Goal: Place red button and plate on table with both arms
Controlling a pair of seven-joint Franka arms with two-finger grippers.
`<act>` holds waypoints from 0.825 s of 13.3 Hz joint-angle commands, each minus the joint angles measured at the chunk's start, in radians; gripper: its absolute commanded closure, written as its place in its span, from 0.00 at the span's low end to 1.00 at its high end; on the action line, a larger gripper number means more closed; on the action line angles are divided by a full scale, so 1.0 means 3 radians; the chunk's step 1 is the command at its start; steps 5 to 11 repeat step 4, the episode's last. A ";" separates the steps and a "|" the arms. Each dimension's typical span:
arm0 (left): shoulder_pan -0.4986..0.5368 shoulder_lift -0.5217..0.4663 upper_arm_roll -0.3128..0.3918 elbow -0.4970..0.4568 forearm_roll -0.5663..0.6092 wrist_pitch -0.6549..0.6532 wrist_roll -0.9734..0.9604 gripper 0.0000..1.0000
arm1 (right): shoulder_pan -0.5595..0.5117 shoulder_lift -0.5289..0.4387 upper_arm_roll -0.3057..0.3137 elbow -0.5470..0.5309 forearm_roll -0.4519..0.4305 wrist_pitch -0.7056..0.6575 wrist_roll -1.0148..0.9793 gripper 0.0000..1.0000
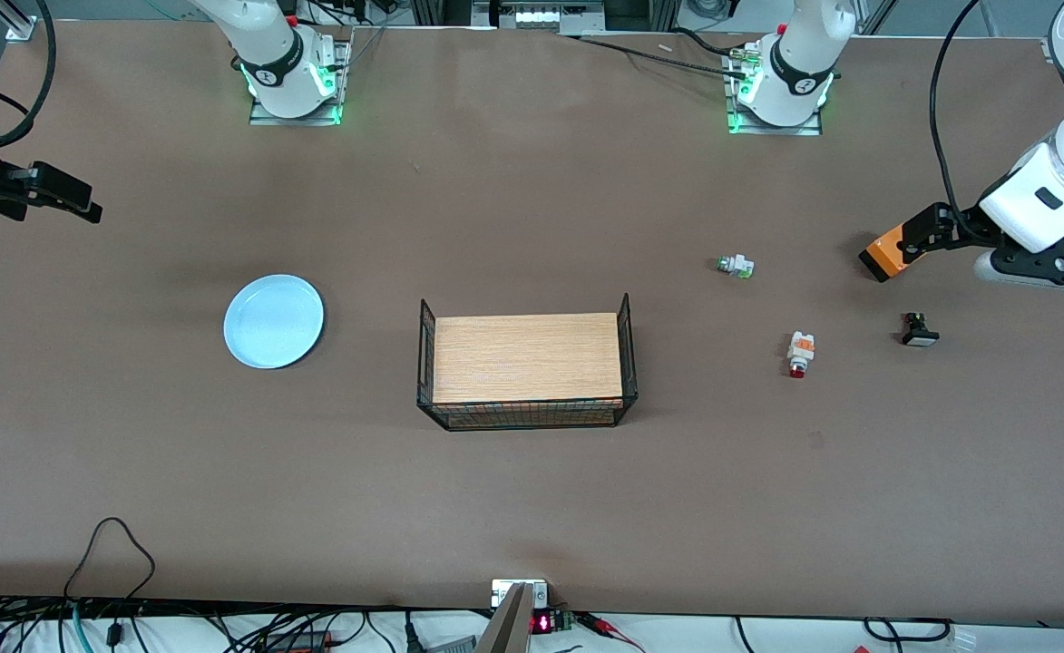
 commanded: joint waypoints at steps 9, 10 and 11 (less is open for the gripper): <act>-0.0007 0.0052 0.0012 0.0108 0.0028 -0.0074 0.0076 0.00 | 0.0009 -0.0019 0.0017 0.0023 -0.0064 -0.0045 -0.0049 0.00; -0.0007 0.0052 0.0012 0.0108 0.0028 -0.0074 0.0076 0.00 | 0.0009 -0.0019 0.0017 0.0023 -0.0064 -0.0045 -0.0049 0.00; -0.0007 0.0052 0.0012 0.0108 0.0028 -0.0074 0.0076 0.00 | 0.0009 -0.0019 0.0017 0.0023 -0.0064 -0.0045 -0.0049 0.00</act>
